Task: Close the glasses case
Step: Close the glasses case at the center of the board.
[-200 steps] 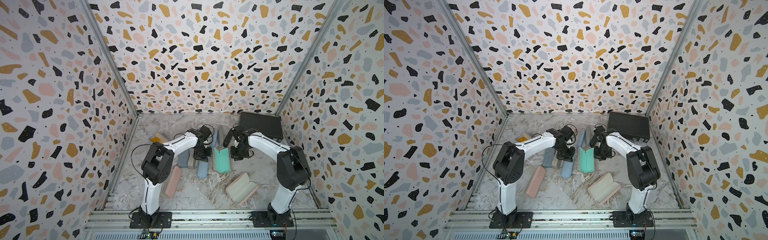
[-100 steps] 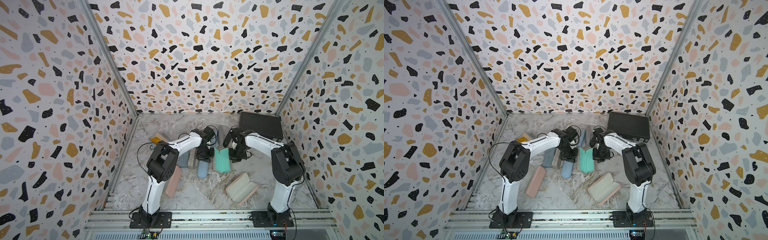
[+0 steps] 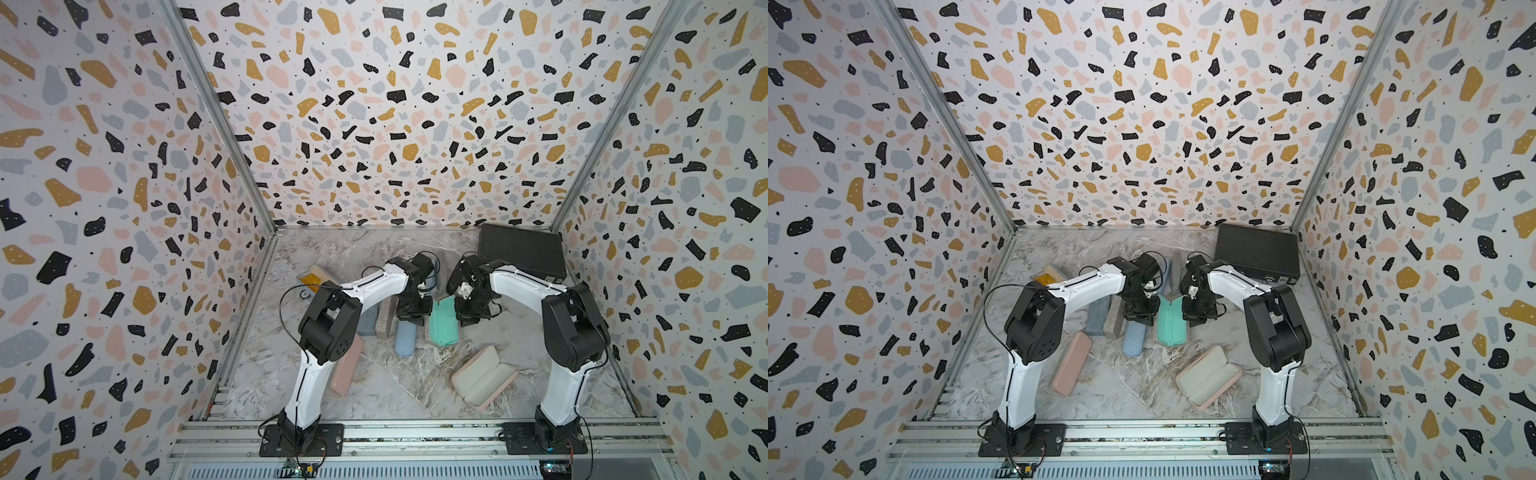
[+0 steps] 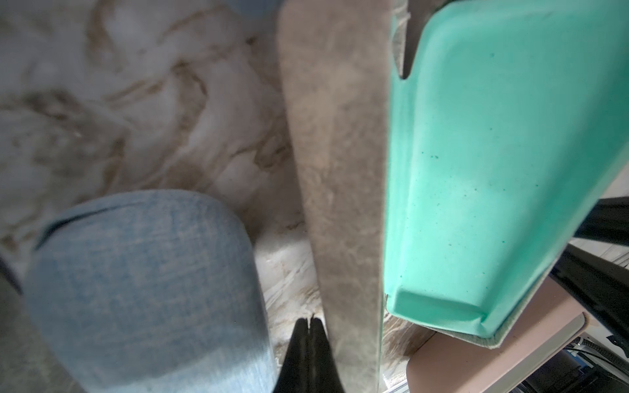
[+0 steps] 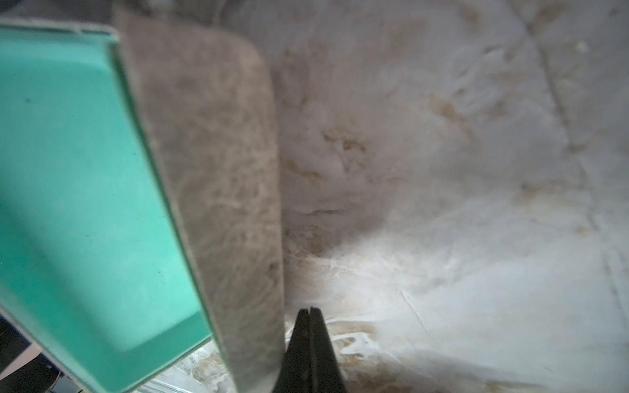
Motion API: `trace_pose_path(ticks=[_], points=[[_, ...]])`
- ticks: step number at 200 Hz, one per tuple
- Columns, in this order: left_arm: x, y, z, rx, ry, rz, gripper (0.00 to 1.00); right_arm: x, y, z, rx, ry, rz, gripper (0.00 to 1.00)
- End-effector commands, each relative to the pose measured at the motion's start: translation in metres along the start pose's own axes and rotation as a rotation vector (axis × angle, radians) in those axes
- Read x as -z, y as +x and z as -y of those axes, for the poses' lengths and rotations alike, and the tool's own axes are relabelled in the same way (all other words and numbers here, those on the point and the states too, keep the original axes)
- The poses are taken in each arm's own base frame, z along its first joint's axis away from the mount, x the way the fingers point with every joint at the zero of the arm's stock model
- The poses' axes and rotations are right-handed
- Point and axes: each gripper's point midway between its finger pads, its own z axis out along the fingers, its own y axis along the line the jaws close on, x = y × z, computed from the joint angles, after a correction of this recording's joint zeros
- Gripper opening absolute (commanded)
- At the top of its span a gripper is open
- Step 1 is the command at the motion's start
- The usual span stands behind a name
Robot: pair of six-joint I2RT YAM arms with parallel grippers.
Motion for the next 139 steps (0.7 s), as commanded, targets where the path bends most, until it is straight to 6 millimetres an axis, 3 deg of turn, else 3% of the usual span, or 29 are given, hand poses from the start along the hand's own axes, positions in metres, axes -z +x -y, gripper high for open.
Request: trace_pose_path(ticks=[1,88,139], points=[[0.002,0.0,0.007,-0.022,0.003,-0.002,0.0,0.012,0.0,-0.016,0.044,-0.05,0.007,0.01],[0.009,-0.002,0.023,-0.049,0.025,0.016,0.0,0.018,0.004,-0.042,0.139,-0.066,-0.006,0.02],[0.011,-0.001,0.027,-0.062,0.027,0.018,0.0,0.018,0.007,-0.047,0.161,-0.069,-0.013,0.02]])
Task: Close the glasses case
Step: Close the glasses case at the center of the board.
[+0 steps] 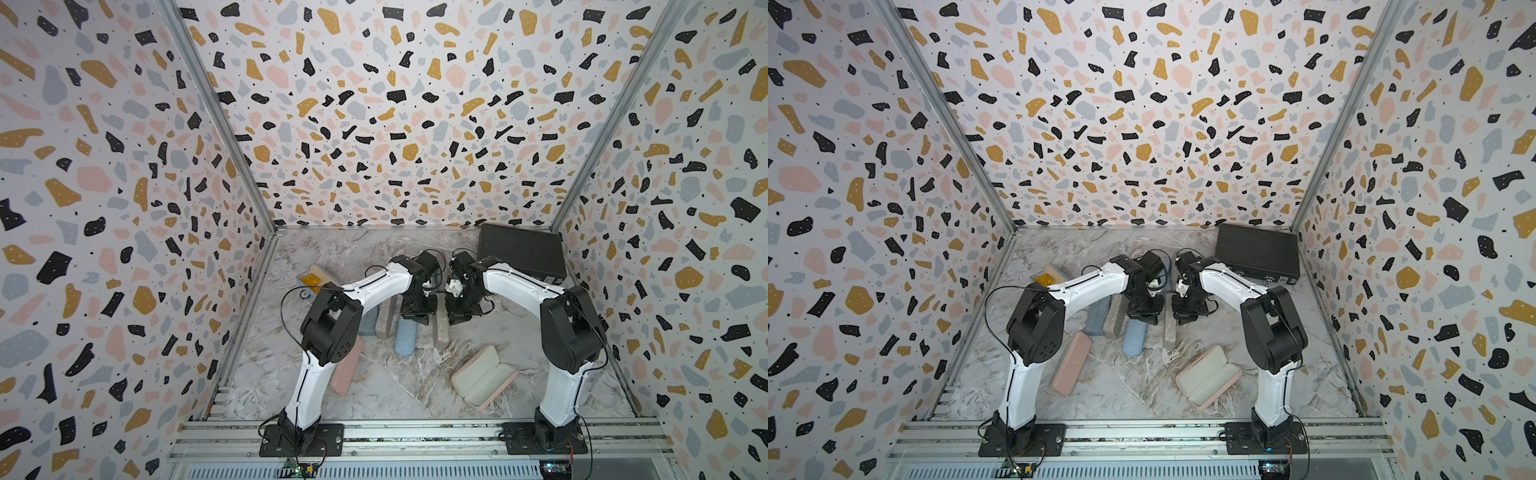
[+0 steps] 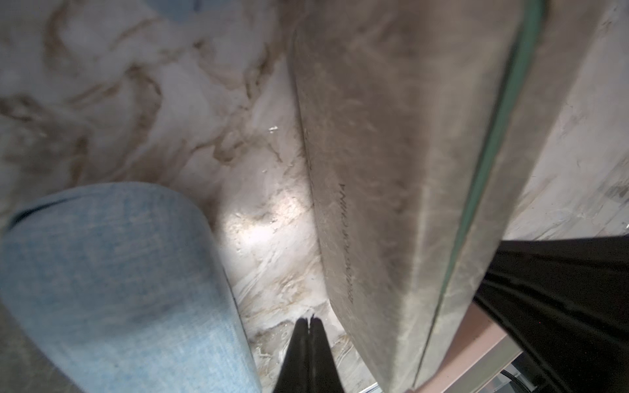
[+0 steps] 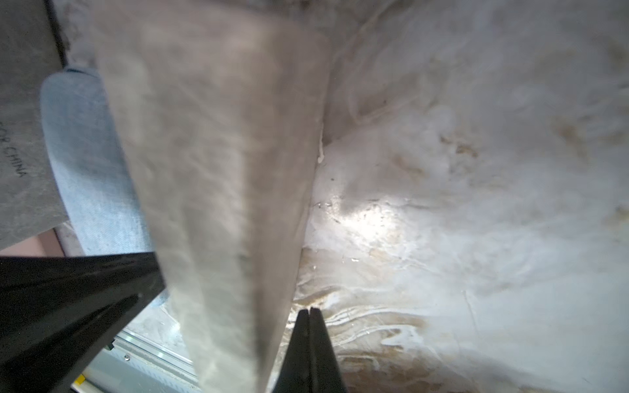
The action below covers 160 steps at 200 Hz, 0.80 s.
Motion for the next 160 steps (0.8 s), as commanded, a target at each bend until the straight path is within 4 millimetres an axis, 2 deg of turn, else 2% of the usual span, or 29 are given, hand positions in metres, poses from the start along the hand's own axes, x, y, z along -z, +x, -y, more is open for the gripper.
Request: trace_pose_path(ticks=[1,43,75,124,160], points=[[0.003,-0.003,0.009,-0.028,0.017,0.011,0.0,0.007,0.001,-0.01,0.028,-0.02,-0.009,0.02],[0.008,-0.002,0.008,-0.029,0.005,0.023,0.0,0.016,0.0,-0.003,0.019,0.03,0.021,0.01],[0.024,-0.001,0.006,-0.038,-0.011,0.063,0.0,0.032,0.002,0.005,-0.012,0.089,0.082,0.05],[0.059,0.008,0.002,-0.052,-0.027,0.142,0.0,0.066,0.017,0.026,-0.107,0.208,0.174,0.21],[0.082,0.015,-0.009,-0.04,-0.025,0.192,0.0,0.09,0.043,0.041,-0.187,0.275,0.207,0.34]])
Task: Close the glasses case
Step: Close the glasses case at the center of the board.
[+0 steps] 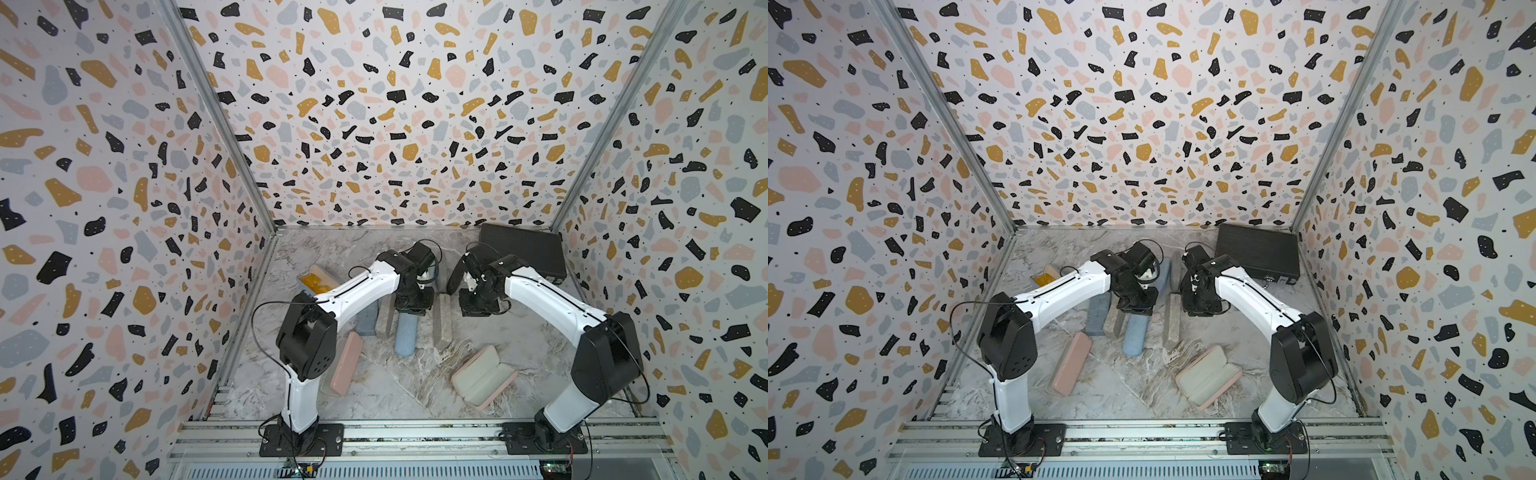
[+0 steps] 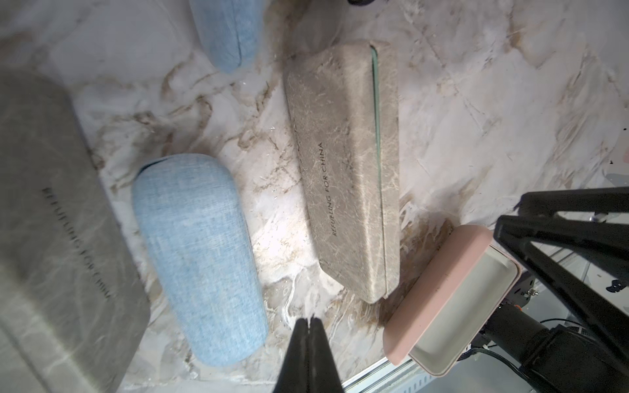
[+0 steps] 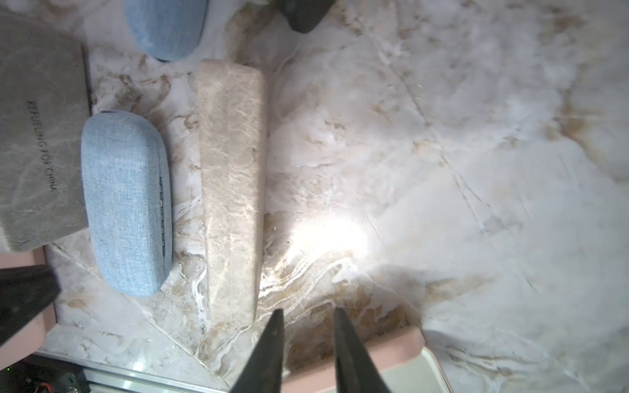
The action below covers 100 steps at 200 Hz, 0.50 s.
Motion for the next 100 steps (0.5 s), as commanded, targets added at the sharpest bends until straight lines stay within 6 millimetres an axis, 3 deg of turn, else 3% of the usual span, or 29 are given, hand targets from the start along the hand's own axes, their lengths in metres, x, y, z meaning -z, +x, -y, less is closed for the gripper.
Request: trace_pose_path(ticks=[1,20,66,100], points=[[0.016,0.004,-0.013,0.004,-0.022,0.031,0.0,0.018,0.022,0.026,-0.077,0.109,-0.01,0.34],[0.029,0.007,-0.018,0.012,-0.01,0.062,0.01,0.023,0.04,0.037,-0.126,0.149,-0.052,0.41],[0.056,0.01,-0.029,0.033,0.031,0.144,0.41,0.015,0.07,0.04,-0.247,0.107,-0.076,0.58],[0.056,0.018,-0.038,0.047,0.036,0.136,0.45,-0.005,0.081,0.031,-0.283,0.071,-0.103,0.59]])
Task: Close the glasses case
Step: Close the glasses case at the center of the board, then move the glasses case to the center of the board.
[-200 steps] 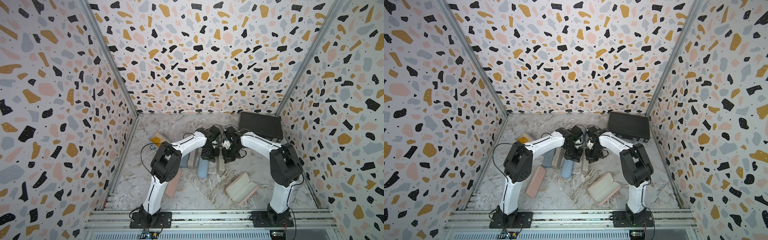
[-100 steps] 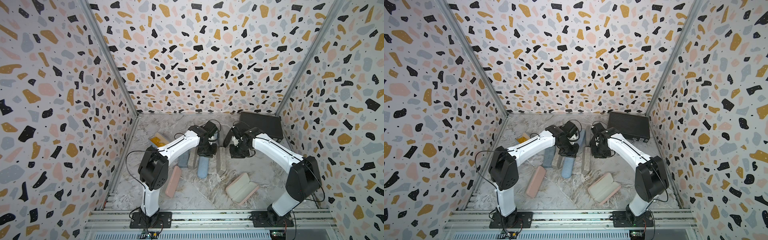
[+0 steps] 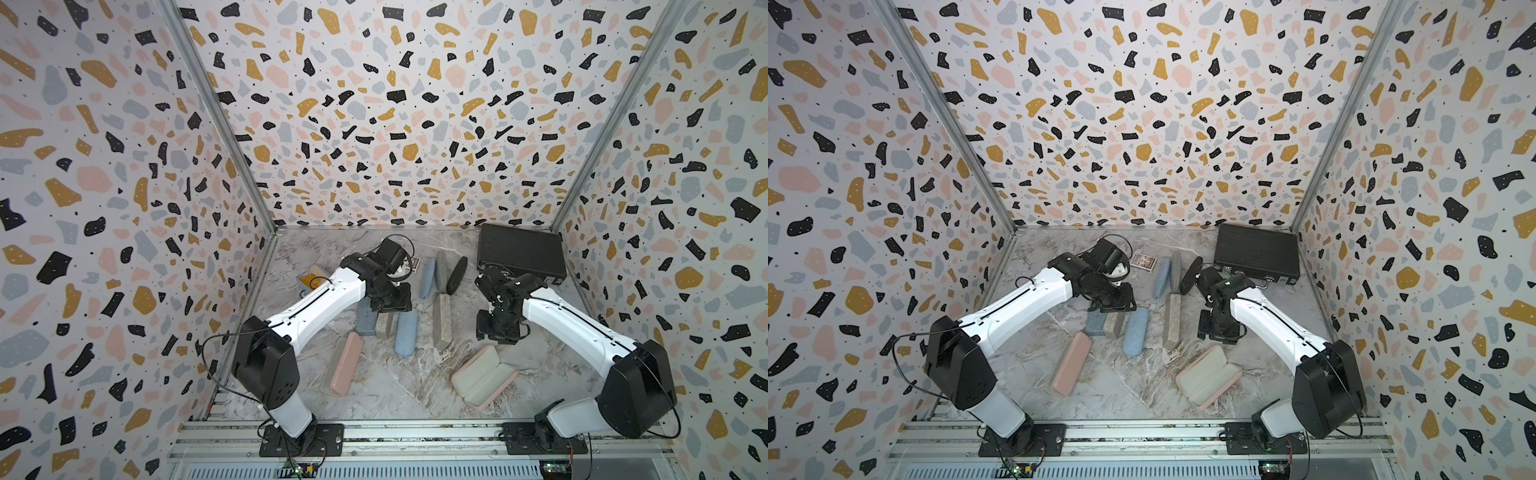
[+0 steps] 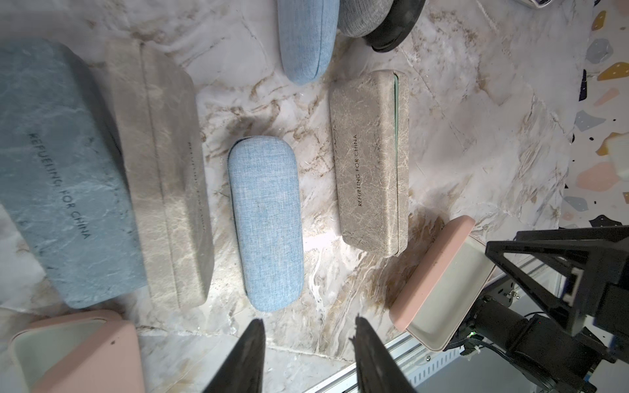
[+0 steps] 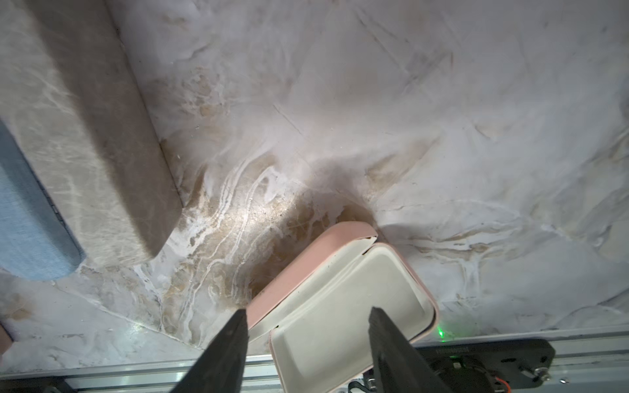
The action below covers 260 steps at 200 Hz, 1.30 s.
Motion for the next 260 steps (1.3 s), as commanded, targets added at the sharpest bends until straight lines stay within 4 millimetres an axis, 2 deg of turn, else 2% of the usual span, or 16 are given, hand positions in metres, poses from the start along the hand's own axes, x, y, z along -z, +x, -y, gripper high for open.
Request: trace_pose_path(ticks=[1,32,58,84,151,221,251,260], points=[[0.0,0.003,-0.004,-0.007,0.015,0.008,0.45,-0.006,0.007,-0.011,-0.051,-0.045,-0.01,0.59],[-0.007,0.008,-0.01,0.013,0.023,-0.009,0.45,-0.022,0.009,-0.026,-0.036,-0.054,-0.045,0.58],[-0.008,0.008,-0.011,0.02,0.025,-0.01,0.45,-0.031,0.01,-0.031,-0.031,-0.044,-0.063,0.57],[-0.01,0.008,-0.014,0.024,0.02,-0.014,0.45,-0.035,0.013,-0.029,-0.036,-0.036,-0.071,0.55],[-0.013,0.01,-0.012,0.032,0.033,-0.026,0.45,-0.027,0.019,-0.019,-0.071,-0.034,-0.029,0.54],[-0.015,0.015,-0.015,0.035,0.029,-0.034,0.45,-0.044,0.024,-0.02,-0.096,-0.039,-0.05,0.52],[-0.017,0.015,-0.015,0.035,0.029,-0.041,0.45,-0.049,0.021,-0.024,-0.101,-0.054,-0.05,0.32],[-0.017,0.014,-0.015,0.033,0.029,-0.041,0.45,-0.051,0.022,-0.026,-0.101,-0.057,-0.053,0.28]])
